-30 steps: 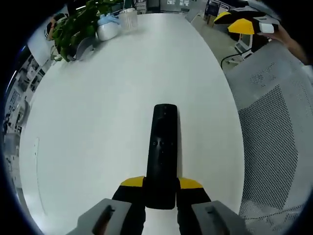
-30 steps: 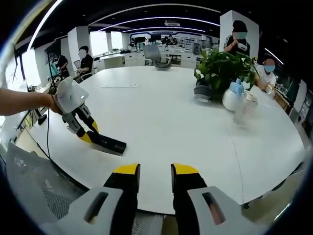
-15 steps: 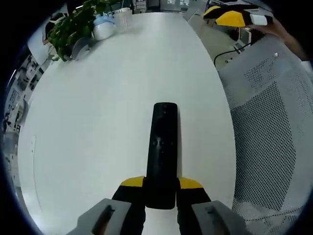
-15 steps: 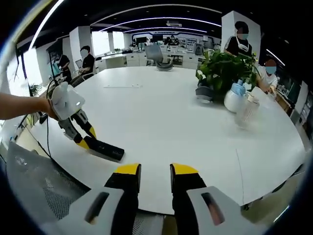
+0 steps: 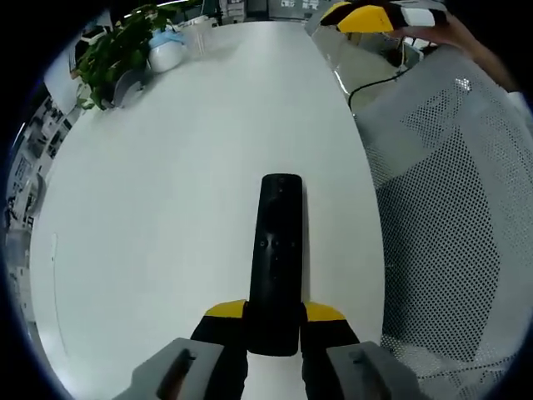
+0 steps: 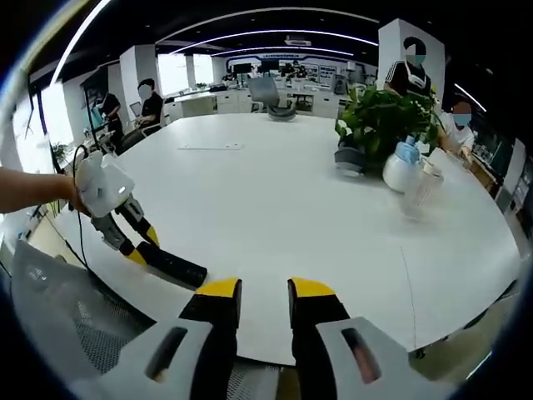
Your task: Press the specified remote control buttons in sequence, fully releasing each button before pressing the next.
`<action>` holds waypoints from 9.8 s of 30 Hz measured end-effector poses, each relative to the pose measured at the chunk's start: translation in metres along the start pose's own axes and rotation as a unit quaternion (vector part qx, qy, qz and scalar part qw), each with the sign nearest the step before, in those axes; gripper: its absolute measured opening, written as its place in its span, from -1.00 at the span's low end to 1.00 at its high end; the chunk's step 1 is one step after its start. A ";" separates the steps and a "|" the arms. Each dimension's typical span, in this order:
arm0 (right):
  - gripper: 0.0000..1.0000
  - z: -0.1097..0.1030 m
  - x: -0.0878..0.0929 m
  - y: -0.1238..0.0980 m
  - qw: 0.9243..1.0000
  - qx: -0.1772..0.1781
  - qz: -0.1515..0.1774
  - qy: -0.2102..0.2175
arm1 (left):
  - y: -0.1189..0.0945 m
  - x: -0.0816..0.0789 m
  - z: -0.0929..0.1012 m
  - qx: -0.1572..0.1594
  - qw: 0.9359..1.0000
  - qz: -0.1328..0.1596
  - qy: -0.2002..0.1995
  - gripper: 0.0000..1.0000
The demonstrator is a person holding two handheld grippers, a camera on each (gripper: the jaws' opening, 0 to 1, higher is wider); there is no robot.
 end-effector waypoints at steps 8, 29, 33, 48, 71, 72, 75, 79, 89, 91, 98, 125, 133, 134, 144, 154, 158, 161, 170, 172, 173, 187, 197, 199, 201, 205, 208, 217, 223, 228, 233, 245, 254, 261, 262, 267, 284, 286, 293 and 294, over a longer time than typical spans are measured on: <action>-0.58 -0.002 0.001 0.001 1.000 -0.003 -0.006 -0.010 | 0.001 0.003 0.012 0.003 1.000 0.005 -0.006 -0.56; -0.61 -0.001 0.001 0.000 1.000 -0.005 -0.002 -0.009 | 0.005 0.005 0.037 0.004 1.000 0.011 -0.005 -0.55; -0.62 -0.002 0.001 0.000 1.000 -0.006 -0.004 -0.010 | 0.007 0.006 0.041 0.004 1.000 0.013 -0.008 -0.55; -0.63 -0.003 0.001 0.000 1.000 -0.009 -0.001 -0.011 | 0.010 0.013 0.053 -0.005 1.000 0.014 -0.003 -0.55; -0.64 -0.001 0.003 -0.001 1.000 -0.008 -0.003 -0.001 | 0.012 0.017 0.058 -0.004 0.999 0.039 -0.019 -0.54; -0.64 -0.002 0.003 -0.001 1.000 -0.008 -0.004 -0.001 | 0.012 0.017 0.058 -0.004 0.999 0.041 -0.018 -0.54; -0.64 -0.002 0.003 -0.001 1.000 -0.010 -0.007 -0.002 | 0.013 0.016 0.058 -0.007 0.999 0.041 -0.014 -0.53; -0.64 -0.003 0.004 0.000 1.000 -0.011 -0.011 -0.004 | 0.013 0.016 0.059 -0.011 0.999 0.041 -0.012 -0.53; -0.78 -0.014 0.001 0.003 0.998 -0.033 -0.024 -0.046 | 0.012 0.020 0.058 -0.002 0.997 0.071 -0.005 -0.52; -0.88 -0.015 -0.001 0.003 0.998 -0.035 -0.026 -0.041 | 0.013 0.020 0.058 -0.001 0.997 0.072 -0.003 -0.52; -1.00 -0.030 -0.008 0.004 0.993 -0.087 -0.038 -0.065 | 0.012 0.022 0.056 0.007 0.996 0.092 0.001 -0.52; -1.00 -0.095 -0.001 0.084 0.966 -0.207 -0.109 -0.111 | 0.014 0.023 0.054 0.013 0.994 0.108 -0.007 -0.52; -1.00 -0.099 0.017 0.087 0.951 -0.215 -0.165 -0.148 | 0.014 0.023 0.054 0.015 0.993 0.113 -0.006 -0.52; -1.00 -0.098 0.022 0.087 0.947 -0.211 -0.182 -0.158 | 0.014 0.023 0.054 0.015 0.993 0.113 -0.007 -0.52; -1.00 -0.108 0.032 0.088 0.932 -0.233 -0.201 -0.190 | 0.015 0.022 0.054 0.015 0.994 0.108 -0.001 -0.51; -1.00 -0.108 0.036 0.092 0.928 -0.238 -0.214 -0.191 | 0.014 0.022 0.054 0.014 0.994 0.106 0.001 -0.51; -1.00 -0.110 0.037 0.092 0.925 -0.236 -0.215 -0.208 | 0.014 0.022 0.054 0.015 0.994 0.106 0.001 -0.51; -1.00 -0.110 0.037 0.093 0.923 -0.236 -0.214 -0.215 | 0.014 0.022 0.054 0.015 0.994 0.106 0.002 -0.51; -1.00 -0.114 0.038 0.092 0.913 -0.234 -0.203 -0.266 | 0.014 0.022 0.054 0.015 0.994 0.106 0.003 -0.51; -1.00 -0.114 0.038 0.093 0.914 -0.231 -0.206 -0.264 | 0.014 0.022 0.054 0.016 0.994 0.107 0.003 -0.51; -1.00 -0.114 0.038 0.093 0.913 -0.231 -0.207 -0.264 | 0.014 0.022 0.053 0.017 0.994 0.107 0.003 -0.51; -1.00 -0.113 0.040 0.091 0.912 -0.242 -0.185 -0.277 | 0.014 0.022 0.053 0.021 0.993 0.118 0.000 -0.51; -1.00 -0.111 0.037 0.093 0.917 -0.236 -0.204 -0.247 | 0.014 0.023 0.053 0.021 0.992 0.123 0.003 -0.52; -1.00 -0.111 0.037 0.093 0.917 -0.238 -0.207 -0.244 | 0.015 0.023 0.053 0.022 0.992 0.123 0.003 -0.52; -1.00 -0.111 0.037 0.092 0.917 -0.241 -0.206 -0.243 | 0.015 0.023 0.053 0.022 0.992 0.123 0.003 -0.52; -1.00 -0.116 0.035 0.091 0.917 -0.254 -0.198 -0.236 | 0.015 0.022 0.053 0.023 0.992 0.124 0.000 -0.52; -1.00 -0.117 0.034 0.091 0.916 -0.256 -0.193 -0.242 | 0.015 0.022 0.053 0.023 0.992 0.124 0.002 -0.52; -1.00 -0.118 0.036 0.091 0.913 -0.257 -0.198 -0.249 | 0.015 0.021 0.054 0.022 0.992 0.123 0.010 -0.52; -1.00 -0.117 0.036 0.091 0.913 -0.255 -0.199 -0.250 | 0.015 0.020 0.056 0.023 0.992 0.121 0.015 -0.52; -1.00 -0.117 0.037 0.092 0.914 -0.255 -0.202 -0.244 | 0.016 0.019 0.058 0.022 0.993 0.117 0.016 -0.52; -1.00 -0.119 0.037 0.091 0.908 -0.251 -0.195 -0.271 | 0.016 0.019 0.058 0.021 0.993 0.113 0.012 -0.52; -1.00 -0.121 0.033 0.096 0.895 -0.250 -0.232 -0.287 | 0.016 0.019 0.057 0.023 0.993 0.117 0.005 -0.51; -1.00 -0.123 0.036 0.092 0.910 -0.219 -0.231 -0.267 | 0.016 0.019 0.057 0.028 0.992 0.122 -0.005 -0.51; -1.00 -0.123 0.035 0.093 0.908 -0.216 -0.226 -0.279 | 0.016 0.019 0.056 0.030 0.992 0.122 -0.010 -0.51; -1.00 -0.122 0.035 0.092 0.910 -0.216 -0.223 -0.274 | 0.016 0.019 0.056 0.030 0.992 0.123 -0.011 -0.51; -1.00 -0.119 0.036 0.093 0.918 -0.223 -0.220 -0.244 | 0.016 0.019 0.056 0.031 0.992 0.125 -0.012 -0.51; -1.00 -0.119 0.035 0.093 0.919 -0.231 -0.222 -0.230 | 0.016 0.019 0.056 0.030 0.991 0.127 -0.011 -0.51; -1.00 -0.119 0.035 0.093 0.920 -0.233 -0.221 -0.224 | 0.016 0.019 0.056 0.030 0.991 0.127 -0.011 -0.51; -1.00 -0.125 0.034 0.093 0.921 -0.250 -0.217 -0.203 | 0.016 0.019 0.057 0.031 0.991 0.127 -0.010 -0.51; -1.00 -0.125 0.034 0.093 0.921 -0.252 -0.215 -0.204 | 0.016 0.019 0.057 0.031 0.991 0.127 -0.010 -0.51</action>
Point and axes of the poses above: the point that each gripper's makers call its tool centre point, and the gripper's own axes: y roughly forward along the fingers, z roughly to its right, x roughly out of its underside, the point moved 6 cm from there along -y, roughly backward along the fingers, and after that the axes turned 12 degrees about -y, right-handed, at the moved point
